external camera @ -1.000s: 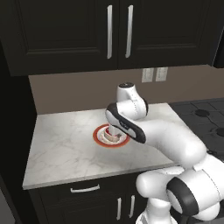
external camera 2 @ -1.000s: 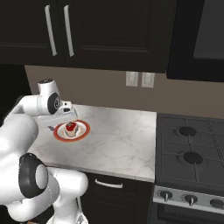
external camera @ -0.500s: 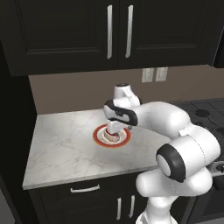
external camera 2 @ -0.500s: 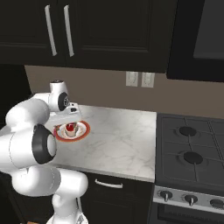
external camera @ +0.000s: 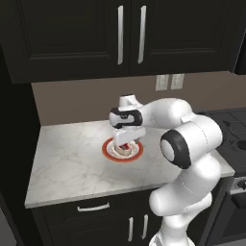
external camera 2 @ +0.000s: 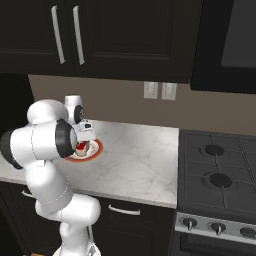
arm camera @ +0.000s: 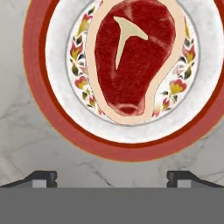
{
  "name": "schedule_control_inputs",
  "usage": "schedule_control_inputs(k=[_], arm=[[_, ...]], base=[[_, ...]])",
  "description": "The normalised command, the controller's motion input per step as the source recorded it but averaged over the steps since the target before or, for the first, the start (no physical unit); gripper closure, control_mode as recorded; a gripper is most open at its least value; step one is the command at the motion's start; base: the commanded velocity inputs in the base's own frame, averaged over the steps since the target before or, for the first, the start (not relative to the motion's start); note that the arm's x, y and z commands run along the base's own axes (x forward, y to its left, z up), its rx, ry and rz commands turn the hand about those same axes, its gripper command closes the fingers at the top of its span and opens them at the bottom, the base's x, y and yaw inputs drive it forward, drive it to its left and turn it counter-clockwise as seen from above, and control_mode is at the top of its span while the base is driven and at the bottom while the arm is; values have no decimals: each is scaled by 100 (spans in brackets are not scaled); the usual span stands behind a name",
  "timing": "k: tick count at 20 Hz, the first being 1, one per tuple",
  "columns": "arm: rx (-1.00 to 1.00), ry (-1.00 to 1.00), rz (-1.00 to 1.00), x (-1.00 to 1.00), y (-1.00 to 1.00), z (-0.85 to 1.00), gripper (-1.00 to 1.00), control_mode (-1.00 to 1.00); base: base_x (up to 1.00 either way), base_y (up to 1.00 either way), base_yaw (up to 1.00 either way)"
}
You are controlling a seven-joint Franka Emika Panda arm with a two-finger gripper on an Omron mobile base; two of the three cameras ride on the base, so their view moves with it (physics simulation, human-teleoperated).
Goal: Place the steak on the counter behind the older steak on the same shelf of the fridge to maintain FIFO order. Close the fridge door when finished.
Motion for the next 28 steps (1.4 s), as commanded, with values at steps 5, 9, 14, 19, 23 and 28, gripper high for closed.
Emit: schedule_control_inputs(k=[5,9,14,19,23,28], arm=[[0,0,0,23,13,-19,-100,-100],[0,0,0,11,9,-18,-100,-100],[0,-2,0,0,0,-12,-100,-100],[0,-7,0,2,0,-12,-100,-100],[0,-16,0,8,-14,-14,-100,-100],[0,-24,0,15,-17,-18,-100,-100]], base=[[0,0,0],[0,0,0],[0,0,0],[0,0,0],[0,0,0],[0,0,0]])
